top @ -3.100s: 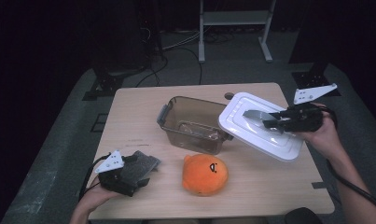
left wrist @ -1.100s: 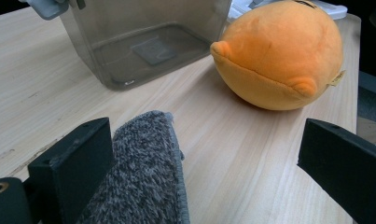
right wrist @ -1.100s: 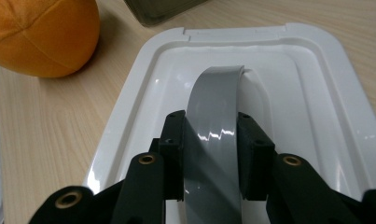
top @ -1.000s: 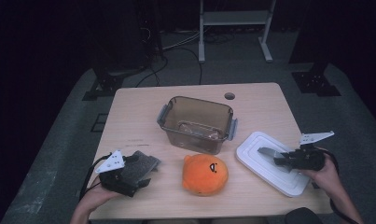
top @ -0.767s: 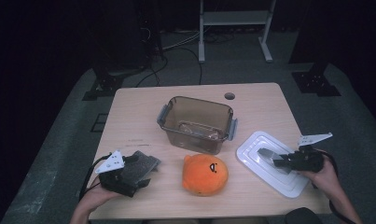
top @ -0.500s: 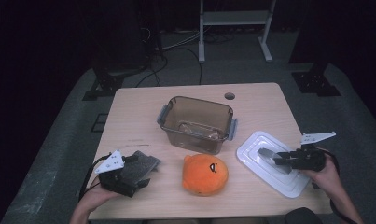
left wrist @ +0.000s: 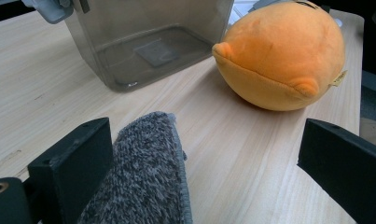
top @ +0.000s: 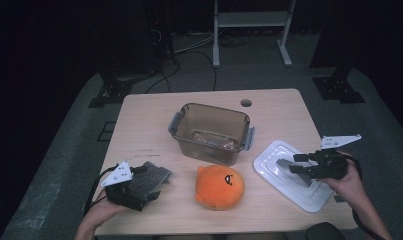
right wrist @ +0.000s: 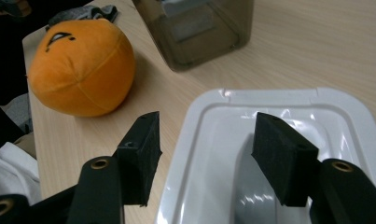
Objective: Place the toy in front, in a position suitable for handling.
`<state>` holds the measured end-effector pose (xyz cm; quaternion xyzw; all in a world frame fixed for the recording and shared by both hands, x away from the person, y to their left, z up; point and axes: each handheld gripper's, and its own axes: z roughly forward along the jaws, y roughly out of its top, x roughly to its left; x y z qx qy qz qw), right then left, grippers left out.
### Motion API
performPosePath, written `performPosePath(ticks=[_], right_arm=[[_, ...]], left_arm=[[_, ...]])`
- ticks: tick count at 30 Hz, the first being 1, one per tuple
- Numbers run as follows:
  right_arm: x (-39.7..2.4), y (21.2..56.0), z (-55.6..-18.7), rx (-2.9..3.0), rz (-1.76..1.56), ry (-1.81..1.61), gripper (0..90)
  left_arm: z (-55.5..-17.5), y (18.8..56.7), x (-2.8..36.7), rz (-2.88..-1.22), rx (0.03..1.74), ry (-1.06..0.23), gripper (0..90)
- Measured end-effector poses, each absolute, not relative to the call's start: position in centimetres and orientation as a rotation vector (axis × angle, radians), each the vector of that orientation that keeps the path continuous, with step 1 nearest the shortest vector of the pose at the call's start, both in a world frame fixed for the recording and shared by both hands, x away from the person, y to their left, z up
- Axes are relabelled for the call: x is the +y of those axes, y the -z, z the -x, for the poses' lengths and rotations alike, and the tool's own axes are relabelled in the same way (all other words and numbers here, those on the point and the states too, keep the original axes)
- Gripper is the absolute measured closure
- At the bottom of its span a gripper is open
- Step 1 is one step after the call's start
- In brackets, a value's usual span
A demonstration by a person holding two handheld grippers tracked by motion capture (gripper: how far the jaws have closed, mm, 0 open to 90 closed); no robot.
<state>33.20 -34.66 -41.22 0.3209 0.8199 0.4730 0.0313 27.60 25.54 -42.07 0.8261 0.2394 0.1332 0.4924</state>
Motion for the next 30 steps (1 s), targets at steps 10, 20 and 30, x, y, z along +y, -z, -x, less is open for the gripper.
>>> performPosePath(ticks=[10, 20, 30], right_arm=[[-31.9, 38.6, -33.0, 2.561, -0.881, -1.519, 32.0], [-28.3, 36.6, -32.8, 2.598, -0.742, -1.591, 29.9], [-24.7, 35.2, -32.8, 2.661, -0.626, -1.619, 27.8]], left_arm=[[-27.6, 42.2, 25.6, -2.007, 0.581, -0.324, 2.6], [-27.5, 42.2, 25.6, -2.006, 0.584, -0.321, 2.6], [-27.6, 42.2, 25.7, -2.009, 0.578, -0.321, 2.6]])
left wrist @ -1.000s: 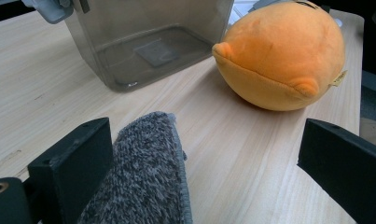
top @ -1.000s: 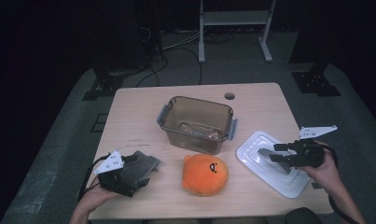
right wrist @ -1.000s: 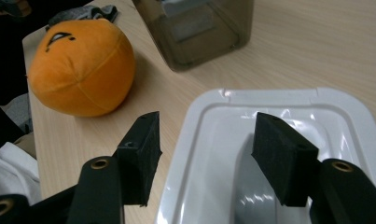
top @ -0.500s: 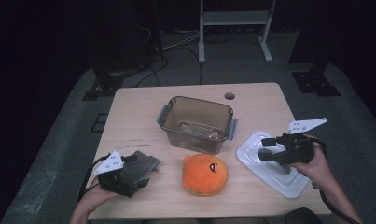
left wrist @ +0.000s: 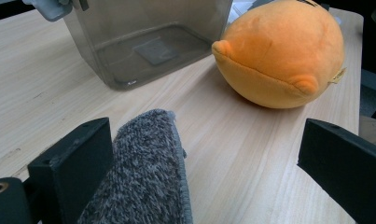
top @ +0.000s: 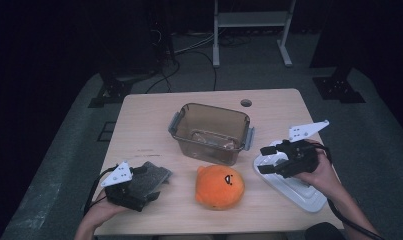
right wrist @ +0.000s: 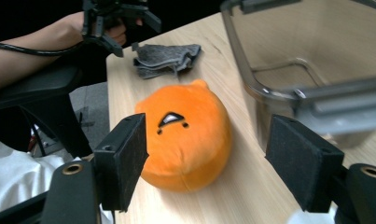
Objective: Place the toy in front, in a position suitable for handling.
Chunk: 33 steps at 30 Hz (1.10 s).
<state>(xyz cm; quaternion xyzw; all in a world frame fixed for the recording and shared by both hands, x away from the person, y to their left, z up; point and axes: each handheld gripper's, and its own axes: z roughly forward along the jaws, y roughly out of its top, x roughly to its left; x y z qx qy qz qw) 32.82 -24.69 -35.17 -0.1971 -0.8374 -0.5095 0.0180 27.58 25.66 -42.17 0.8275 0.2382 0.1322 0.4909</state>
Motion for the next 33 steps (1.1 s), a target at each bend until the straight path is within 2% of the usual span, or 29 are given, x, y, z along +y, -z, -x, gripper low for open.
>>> performPosePath(ticks=[33], right_arm=[[-15.3, 34.2, -32.5, -2.627, 0.302, 1.491, 26.5]], left_arm=[[-27.6, 42.1, 25.6, -2.007, 0.574, -0.321, 2.6]])
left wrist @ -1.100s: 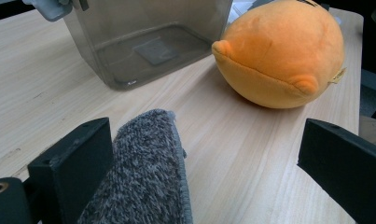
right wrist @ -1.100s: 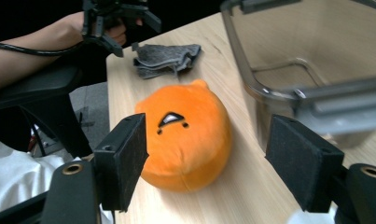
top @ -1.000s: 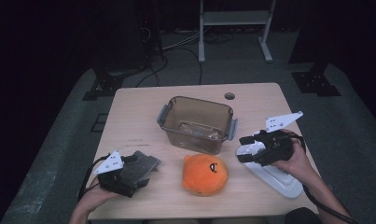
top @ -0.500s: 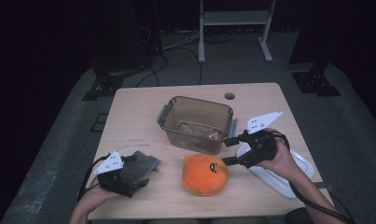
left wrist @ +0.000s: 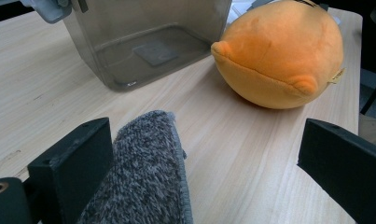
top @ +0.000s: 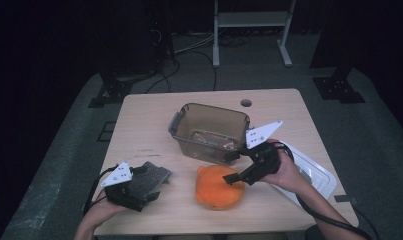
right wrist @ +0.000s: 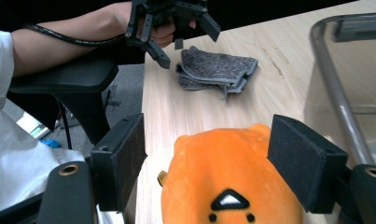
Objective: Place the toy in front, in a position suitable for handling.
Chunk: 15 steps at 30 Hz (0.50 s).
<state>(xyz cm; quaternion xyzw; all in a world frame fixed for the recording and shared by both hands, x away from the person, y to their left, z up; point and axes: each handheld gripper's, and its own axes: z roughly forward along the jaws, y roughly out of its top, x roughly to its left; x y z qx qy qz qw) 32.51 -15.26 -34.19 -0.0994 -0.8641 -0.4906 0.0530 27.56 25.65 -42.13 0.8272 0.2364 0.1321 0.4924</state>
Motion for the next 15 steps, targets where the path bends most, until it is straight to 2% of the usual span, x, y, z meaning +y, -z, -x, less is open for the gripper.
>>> performPosePath(ticks=[15], right_arm=[[-12.1, 37.0, -33.0, -2.685, 0.261, 1.344, 26.5]], left_arm=[[-27.7, 42.1, 25.6, -2.013, 0.588, -0.331, 2.6]])
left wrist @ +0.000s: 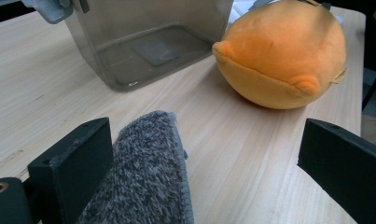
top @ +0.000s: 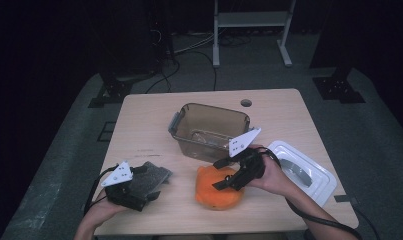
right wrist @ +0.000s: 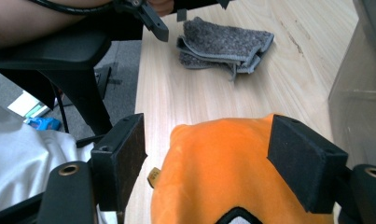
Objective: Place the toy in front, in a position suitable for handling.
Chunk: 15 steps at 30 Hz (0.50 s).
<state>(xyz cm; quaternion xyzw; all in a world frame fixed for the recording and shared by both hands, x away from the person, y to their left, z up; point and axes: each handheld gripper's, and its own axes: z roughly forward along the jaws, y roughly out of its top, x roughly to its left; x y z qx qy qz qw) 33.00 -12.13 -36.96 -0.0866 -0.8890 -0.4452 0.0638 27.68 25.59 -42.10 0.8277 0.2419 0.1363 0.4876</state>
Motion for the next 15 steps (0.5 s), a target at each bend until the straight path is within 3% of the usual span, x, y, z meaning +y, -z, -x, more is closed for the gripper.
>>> performPosePath(ticks=[10, 15], right_arm=[[-11.3, 38.7, -33.4, -2.718, 0.272, 1.296, 27.3], [-11.2, 39.7, -33.5, -2.722, 0.294, 1.289, 34.2]], left_arm=[[-27.7, 42.3, 25.5, -2.018, 0.591, -0.33, 2.6], [-27.7, 42.4, 25.5, -2.018, 0.593, -0.326, 2.6]])
